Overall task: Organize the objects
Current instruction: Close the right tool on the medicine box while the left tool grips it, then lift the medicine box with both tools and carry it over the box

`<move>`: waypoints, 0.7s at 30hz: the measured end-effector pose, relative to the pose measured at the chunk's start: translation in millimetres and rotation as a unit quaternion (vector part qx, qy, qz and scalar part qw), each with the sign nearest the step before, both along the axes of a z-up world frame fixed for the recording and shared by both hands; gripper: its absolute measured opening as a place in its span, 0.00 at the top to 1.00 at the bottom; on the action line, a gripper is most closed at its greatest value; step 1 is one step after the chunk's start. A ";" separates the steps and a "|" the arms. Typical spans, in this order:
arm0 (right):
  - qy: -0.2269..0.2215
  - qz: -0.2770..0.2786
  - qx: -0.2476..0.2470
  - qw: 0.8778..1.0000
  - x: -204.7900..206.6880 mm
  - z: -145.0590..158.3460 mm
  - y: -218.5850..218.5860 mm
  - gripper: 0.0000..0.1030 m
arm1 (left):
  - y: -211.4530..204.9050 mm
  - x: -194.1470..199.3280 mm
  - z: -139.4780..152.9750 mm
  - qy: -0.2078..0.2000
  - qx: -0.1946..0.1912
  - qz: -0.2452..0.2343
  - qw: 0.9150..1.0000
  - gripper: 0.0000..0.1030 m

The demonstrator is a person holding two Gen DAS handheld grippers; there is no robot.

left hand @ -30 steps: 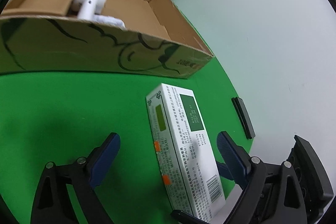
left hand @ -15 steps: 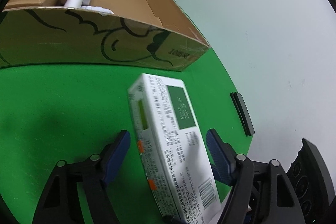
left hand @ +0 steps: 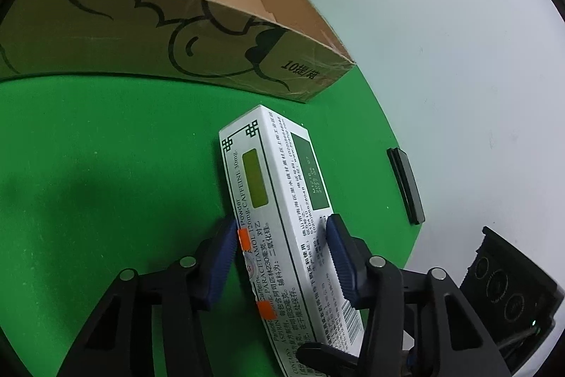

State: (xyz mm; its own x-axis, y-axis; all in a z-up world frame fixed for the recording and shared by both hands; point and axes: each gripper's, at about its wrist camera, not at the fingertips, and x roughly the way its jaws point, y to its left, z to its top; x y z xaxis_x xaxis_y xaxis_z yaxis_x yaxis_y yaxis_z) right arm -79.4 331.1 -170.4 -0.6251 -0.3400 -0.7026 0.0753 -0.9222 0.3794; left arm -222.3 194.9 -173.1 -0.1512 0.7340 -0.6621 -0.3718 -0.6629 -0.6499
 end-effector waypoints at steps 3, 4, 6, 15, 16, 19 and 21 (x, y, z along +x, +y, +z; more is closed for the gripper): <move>0.003 -0.002 -0.003 1.000 5.7 1.7 0.3 0.34 | 0.7 -0.9 4.8 0.007 0.002 -0.002 1.000 0.56; 0.005 -0.004 -0.003 1.000 8.9 3.0 -1.3 0.34 | 0.6 -1.3 7.1 0.010 0.003 -0.002 1.000 0.58; 0.013 -0.008 0.001 1.000 11.6 6.7 -3.8 0.35 | -0.4 -2.0 15.7 0.021 0.008 -0.003 1.000 0.59; 0.098 -0.018 0.036 0.994 12.3 52.4 -18.5 0.39 | -14.6 -15.8 84.9 0.105 0.025 0.013 0.994 0.60; 0.111 -0.019 0.040 0.993 11.0 59.8 -19.2 0.39 | -12.5 -15.0 93.3 0.117 0.026 0.012 0.993 0.60; 0.140 -0.021 0.052 0.989 5.1 81.7 -19.0 0.40 | -15.0 -24.8 127.9 0.158 0.028 0.014 0.987 0.60; 0.154 -0.021 0.060 0.986 -1.5 96.5 -18.9 0.40 | -13.7 -26.2 147.4 0.185 0.031 0.020 0.982 0.60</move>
